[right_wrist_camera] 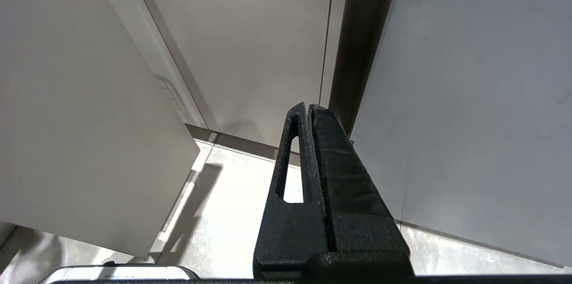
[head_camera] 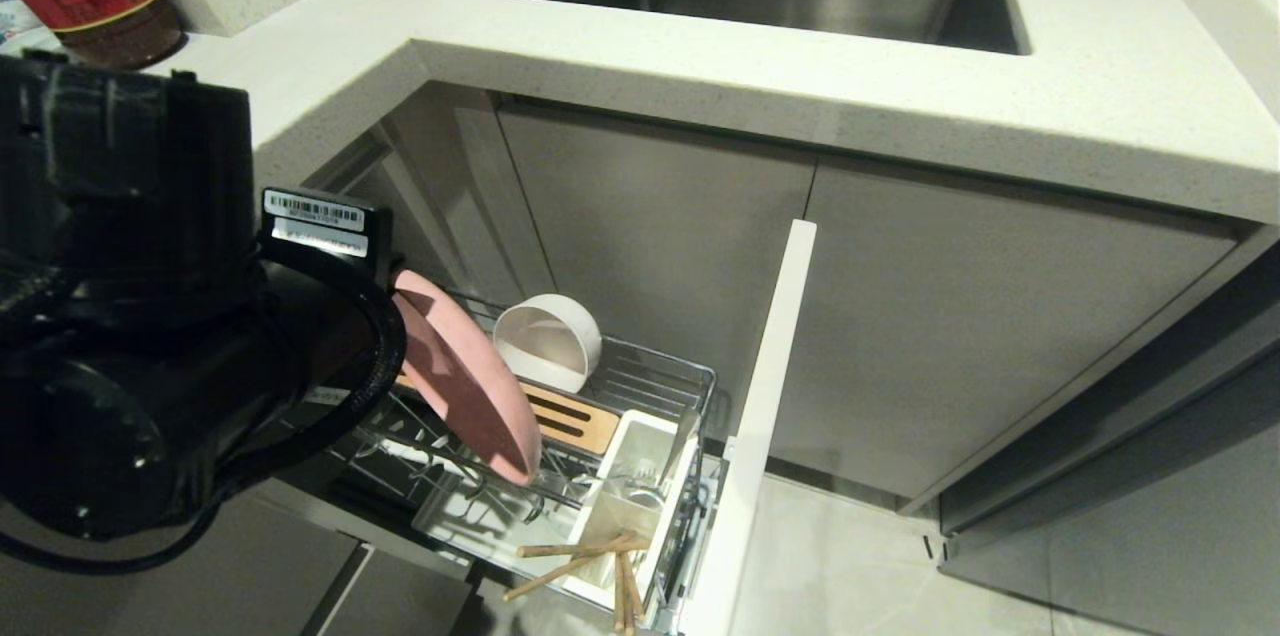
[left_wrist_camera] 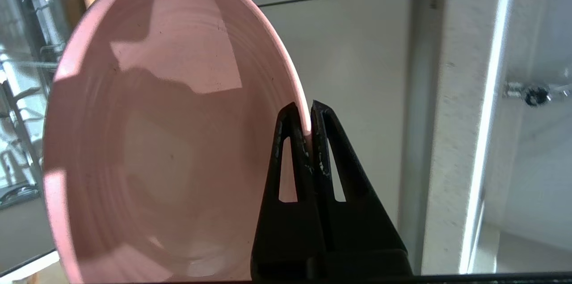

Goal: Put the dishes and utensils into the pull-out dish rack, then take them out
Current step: Pick up the plate and place it in the cupboard

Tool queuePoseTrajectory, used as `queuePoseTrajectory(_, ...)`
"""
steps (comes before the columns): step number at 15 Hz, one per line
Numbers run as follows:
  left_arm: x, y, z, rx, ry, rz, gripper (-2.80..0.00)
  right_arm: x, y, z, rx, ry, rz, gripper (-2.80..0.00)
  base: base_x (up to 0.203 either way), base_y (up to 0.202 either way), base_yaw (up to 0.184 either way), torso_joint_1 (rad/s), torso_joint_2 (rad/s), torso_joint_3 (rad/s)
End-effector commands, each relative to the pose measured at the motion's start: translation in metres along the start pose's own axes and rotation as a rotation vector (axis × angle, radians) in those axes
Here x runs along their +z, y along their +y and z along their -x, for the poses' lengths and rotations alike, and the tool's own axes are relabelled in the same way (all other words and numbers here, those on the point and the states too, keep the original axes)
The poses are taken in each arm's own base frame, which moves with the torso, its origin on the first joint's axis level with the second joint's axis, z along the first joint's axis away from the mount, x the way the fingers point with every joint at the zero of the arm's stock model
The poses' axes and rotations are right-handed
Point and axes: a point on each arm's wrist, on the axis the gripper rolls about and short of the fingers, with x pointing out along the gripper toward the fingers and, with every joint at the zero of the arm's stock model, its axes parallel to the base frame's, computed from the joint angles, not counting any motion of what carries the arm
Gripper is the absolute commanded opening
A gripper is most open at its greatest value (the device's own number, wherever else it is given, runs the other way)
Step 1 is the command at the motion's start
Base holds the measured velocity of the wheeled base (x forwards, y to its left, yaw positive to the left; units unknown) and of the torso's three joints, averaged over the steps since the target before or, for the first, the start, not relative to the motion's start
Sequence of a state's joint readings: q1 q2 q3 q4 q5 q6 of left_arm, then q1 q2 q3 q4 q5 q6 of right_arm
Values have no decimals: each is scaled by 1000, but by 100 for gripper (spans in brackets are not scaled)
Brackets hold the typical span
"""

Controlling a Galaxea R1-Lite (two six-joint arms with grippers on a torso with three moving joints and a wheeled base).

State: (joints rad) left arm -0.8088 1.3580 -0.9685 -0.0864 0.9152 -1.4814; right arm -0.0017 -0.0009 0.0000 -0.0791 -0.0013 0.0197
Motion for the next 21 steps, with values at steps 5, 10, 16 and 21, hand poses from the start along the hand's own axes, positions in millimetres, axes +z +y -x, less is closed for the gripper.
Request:
queuePoseTrajectory(5, -24, 27, -27, 100, -50, 17, -280, -7, 0, -2, -1, 26, 0, -280, 0, 0, 0, 0, 0, 0)
queuePoseTrajectory(10, -32, 33, -37, 100, -62, 57, -280, -7, 0, -2, 0, 27, 0, -280, 0, 0, 0, 0, 0, 0)
queuePoseTrajectory(16, -20, 14, -30, 42, -70, 99, -280, -8, 0, -2, -1, 28, 0, -280, 0, 0, 0, 0, 0, 0)
queuePoseTrajectory(21, -13, 4, -24, 15, -71, 124, -280, -7, 0, -2, -1, 26, 0, -280, 0, 0, 0, 0, 0, 0)
